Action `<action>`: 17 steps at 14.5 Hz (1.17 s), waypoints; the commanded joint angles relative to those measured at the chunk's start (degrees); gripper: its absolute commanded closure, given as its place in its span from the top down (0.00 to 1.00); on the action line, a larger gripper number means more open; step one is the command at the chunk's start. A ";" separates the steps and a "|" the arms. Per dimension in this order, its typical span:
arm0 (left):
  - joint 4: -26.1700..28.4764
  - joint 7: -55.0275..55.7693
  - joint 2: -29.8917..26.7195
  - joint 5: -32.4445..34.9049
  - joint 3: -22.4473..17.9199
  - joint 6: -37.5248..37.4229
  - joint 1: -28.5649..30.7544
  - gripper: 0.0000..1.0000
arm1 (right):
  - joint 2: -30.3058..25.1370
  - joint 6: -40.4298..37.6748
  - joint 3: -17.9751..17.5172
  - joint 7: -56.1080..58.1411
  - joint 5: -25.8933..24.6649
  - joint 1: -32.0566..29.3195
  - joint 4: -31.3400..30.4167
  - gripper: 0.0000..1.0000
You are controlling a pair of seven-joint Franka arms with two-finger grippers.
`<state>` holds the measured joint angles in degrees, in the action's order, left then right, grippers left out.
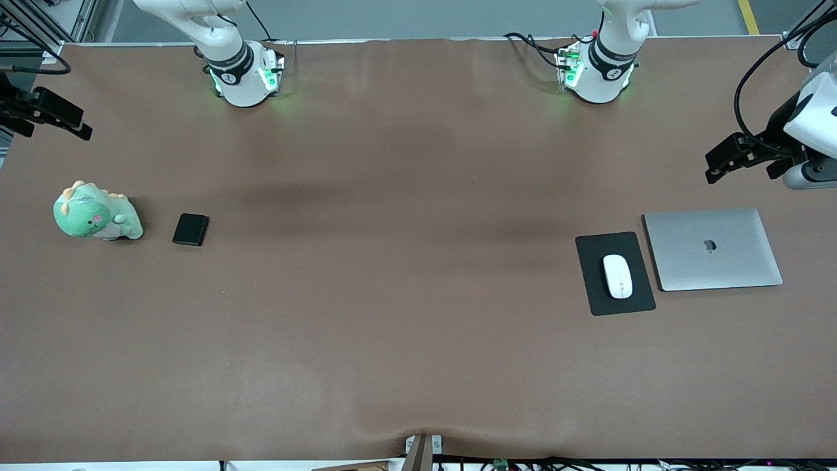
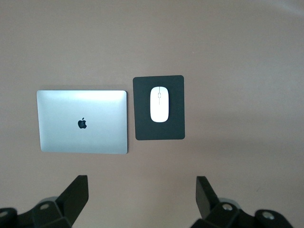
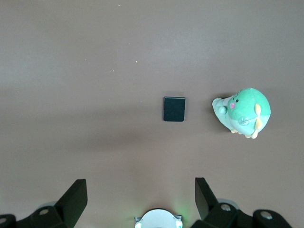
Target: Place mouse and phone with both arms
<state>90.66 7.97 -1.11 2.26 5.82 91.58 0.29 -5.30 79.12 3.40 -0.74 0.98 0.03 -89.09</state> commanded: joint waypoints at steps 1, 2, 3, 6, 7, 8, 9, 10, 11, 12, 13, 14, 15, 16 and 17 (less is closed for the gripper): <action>-0.40 -0.06 -0.21 -1.03 0.07 -0.96 0.33 1.00 | 0.65 0.33 1.26 2.23 0.77 -0.73 1.02 1.00; -0.40 -0.06 -0.21 -1.03 -0.02 -0.96 0.33 1.00 | 0.65 0.42 1.52 2.23 1.56 -0.73 1.02 1.00; -0.49 -0.06 -0.21 -1.03 0.07 -0.96 0.33 1.00 | 0.73 0.42 1.61 2.23 1.74 -0.73 1.02 1.00; -0.84 -0.75 0.14 -1.03 -0.02 -0.96 0.42 1.00 | 0.73 0.42 1.61 2.23 1.65 -0.73 1.02 1.00; -0.93 -0.94 0.23 -1.03 -0.02 -0.96 0.42 1.00 | 0.82 0.42 1.61 2.32 1.65 -0.73 1.02 1.00; -1.01 -1.02 0.32 -1.03 -0.02 -0.96 0.42 1.00 | 0.82 0.34 1.61 2.41 1.39 -0.73 1.11 1.00; -1.02 -1.02 0.32 -0.95 -0.02 -0.96 0.42 1.00 | 0.82 0.25 1.53 2.41 1.13 -0.73 1.11 1.00; -1.10 -1.02 0.32 -0.77 -0.02 -0.96 0.42 1.00 | 0.82 0.25 1.44 2.41 0.95 -0.73 1.11 1.00; -1.10 -1.02 0.41 -0.42 -0.02 -0.96 0.42 1.00 | 0.82 0.25 1.44 3.19 0.86 -0.73 1.11 1.00; -1.19 -1.02 0.41 -0.42 -0.02 -0.96 0.42 1.00 | 0.91 0.34 1.35 4.59 0.95 -0.73 1.11 1.00; -1.19 -1.02 0.41 -0.59 -0.02 -0.96 0.50 1.00 | 1.17 0.42 1.26 5.13 0.95 -0.73 1.20 1.00; -1.19 -1.11 0.41 -0.68 -0.02 -0.96 0.50 1.00 | 1.44 0.34 1.26 5.04 1.04 -0.64 1.54 1.00; -1.28 -0.85 0.58 -0.68 -0.02 -0.96 0.42 1.00 | 1.44 0.25 1.26 5.13 0.95 -0.47 1.90 1.00; -1.28 -0.68 0.76 -0.42 -0.02 -0.96 0.33 1.00 | 1.44 0.16 1.17 5.04 0.86 -0.55 1.90 1.00; -1.28 -0.67 0.76 -0.33 -0.02 -0.96 0.24 1.00 | 1.44 0.07 1.17 5.04 0.69 -0.55 1.90 1.00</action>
<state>90.66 7.97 -1.05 2.26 5.78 91.58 0.31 -4.66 79.80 4.89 3.58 1.62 -0.18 -88.89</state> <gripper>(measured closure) 0.000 0.000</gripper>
